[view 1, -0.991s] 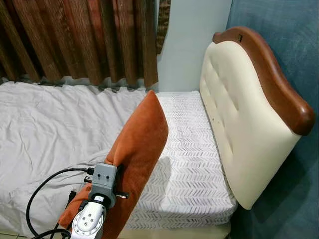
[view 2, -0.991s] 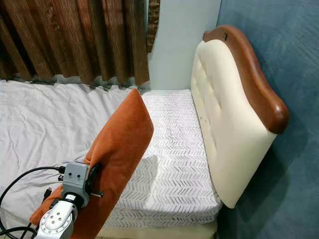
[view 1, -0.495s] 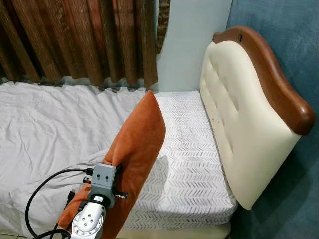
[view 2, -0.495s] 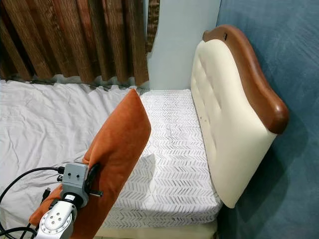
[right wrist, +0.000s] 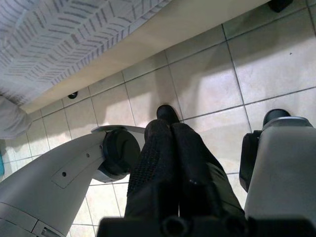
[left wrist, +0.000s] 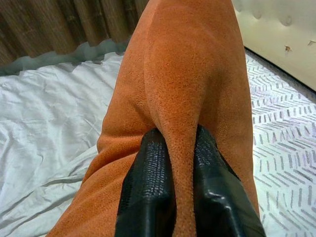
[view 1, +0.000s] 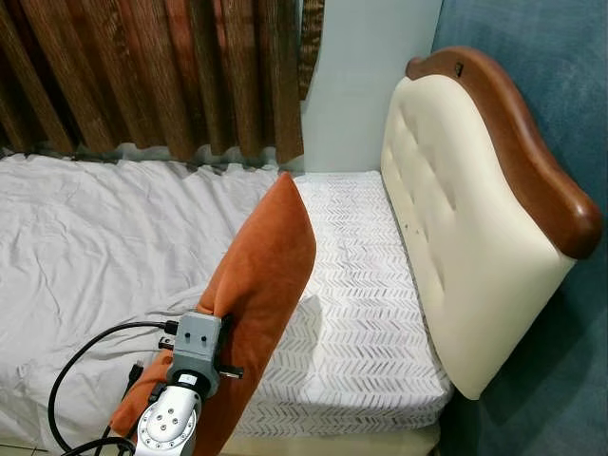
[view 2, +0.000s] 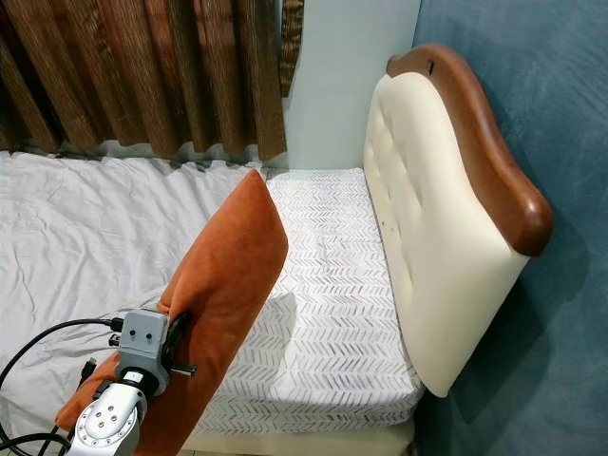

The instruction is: Clean up the room

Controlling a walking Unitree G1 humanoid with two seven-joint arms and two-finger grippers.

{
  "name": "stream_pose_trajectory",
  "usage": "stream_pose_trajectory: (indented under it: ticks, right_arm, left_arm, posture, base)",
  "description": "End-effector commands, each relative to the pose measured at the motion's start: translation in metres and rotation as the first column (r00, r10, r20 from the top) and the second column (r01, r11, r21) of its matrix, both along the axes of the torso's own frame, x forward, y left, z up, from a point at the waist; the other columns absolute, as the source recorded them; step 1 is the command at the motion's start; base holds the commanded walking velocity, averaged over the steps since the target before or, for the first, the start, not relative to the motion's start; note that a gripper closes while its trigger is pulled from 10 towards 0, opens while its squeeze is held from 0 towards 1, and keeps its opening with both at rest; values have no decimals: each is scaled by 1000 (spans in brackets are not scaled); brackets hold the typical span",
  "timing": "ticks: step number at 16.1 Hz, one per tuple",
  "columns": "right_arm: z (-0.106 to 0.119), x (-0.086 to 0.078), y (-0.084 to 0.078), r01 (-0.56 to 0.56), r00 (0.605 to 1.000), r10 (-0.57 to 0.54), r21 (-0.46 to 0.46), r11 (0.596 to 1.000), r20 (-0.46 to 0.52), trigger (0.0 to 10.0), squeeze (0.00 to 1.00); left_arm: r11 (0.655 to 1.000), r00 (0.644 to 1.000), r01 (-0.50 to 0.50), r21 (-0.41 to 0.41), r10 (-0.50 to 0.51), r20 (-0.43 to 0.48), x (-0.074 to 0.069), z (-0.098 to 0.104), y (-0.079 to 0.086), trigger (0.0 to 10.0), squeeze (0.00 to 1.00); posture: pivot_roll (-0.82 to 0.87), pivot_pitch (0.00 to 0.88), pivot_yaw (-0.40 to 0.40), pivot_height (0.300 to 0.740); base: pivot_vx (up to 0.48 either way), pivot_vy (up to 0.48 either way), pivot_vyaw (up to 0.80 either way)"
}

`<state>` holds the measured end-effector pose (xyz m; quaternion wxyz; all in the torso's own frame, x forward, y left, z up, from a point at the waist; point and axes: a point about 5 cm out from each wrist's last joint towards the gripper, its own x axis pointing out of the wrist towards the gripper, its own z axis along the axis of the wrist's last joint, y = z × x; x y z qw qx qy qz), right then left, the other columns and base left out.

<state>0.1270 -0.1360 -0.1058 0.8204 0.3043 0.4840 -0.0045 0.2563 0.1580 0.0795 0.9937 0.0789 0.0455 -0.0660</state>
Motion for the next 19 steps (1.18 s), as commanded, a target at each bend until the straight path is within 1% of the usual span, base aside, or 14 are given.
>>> stream_pose_trajectory:
  ticks: [1,18,19]
  right_arm:
    - [216,173,0,78,270,323,-354,932,907,10000,0]
    - [216,173,0,78,270,323,-354,932,907,10000,0]
    - [199,179,-2,51,339,345,-383,922,875,10000,0]
  left_arm:
    - [1000,992,20,-5,-19,123,7,22,-4,10000,0]
    - [1000,992,20,-5,-19,123,7,22,-4,10000,0]
    - [999,998,-36,-10,36,60,15,7,2,10000,0]
  posture:
    - [91,0,-93,740]
    - [91,0,-93,740]
    - [67,0,0,740]
  base:
    - [0,0,0]
    - [0,0,0]
    - [0,0,0]
